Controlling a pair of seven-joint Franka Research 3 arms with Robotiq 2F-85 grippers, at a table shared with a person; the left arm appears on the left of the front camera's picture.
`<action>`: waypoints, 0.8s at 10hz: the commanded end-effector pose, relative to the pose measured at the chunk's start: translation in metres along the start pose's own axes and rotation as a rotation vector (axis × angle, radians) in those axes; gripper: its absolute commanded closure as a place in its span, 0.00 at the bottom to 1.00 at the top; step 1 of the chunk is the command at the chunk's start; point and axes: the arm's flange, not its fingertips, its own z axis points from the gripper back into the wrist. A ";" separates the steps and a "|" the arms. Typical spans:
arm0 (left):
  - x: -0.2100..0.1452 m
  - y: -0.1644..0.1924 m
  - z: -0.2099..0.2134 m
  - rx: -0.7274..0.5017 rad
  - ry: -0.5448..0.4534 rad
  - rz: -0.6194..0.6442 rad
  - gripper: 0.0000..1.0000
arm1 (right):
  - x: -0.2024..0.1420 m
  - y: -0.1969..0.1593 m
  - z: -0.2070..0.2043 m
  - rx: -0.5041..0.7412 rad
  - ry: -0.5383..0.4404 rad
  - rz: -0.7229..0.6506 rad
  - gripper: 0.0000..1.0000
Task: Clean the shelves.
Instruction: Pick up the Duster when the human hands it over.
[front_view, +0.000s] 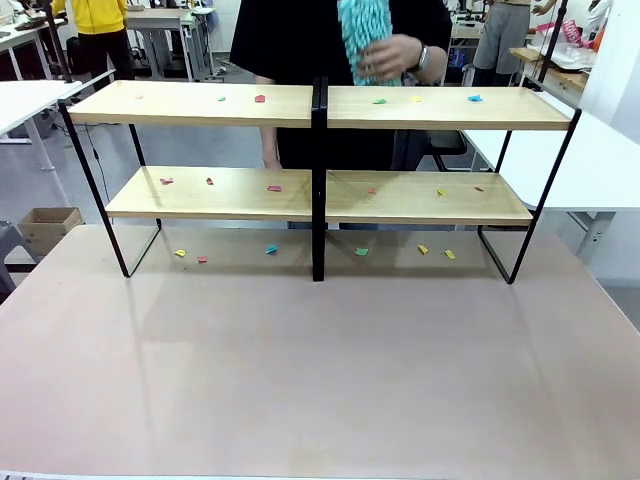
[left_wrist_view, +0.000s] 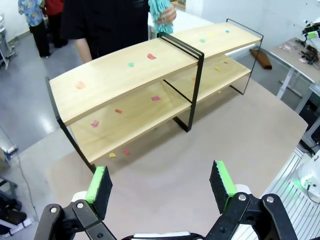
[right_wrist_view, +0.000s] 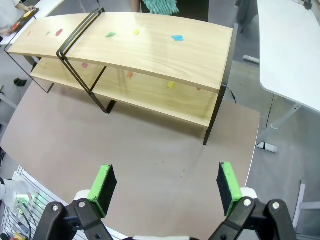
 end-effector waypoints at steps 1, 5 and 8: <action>-0.006 -0.002 -0.009 -0.001 0.022 0.008 0.00 | 0.003 -0.005 0.000 0.030 -0.004 0.029 0.00; -0.005 0.003 -0.014 -0.015 0.048 0.000 0.00 | 0.002 -0.004 0.002 0.119 -0.044 0.076 0.00; -0.005 0.003 -0.017 -0.031 0.055 -0.007 0.00 | -0.003 -0.003 0.002 0.163 -0.035 0.075 0.00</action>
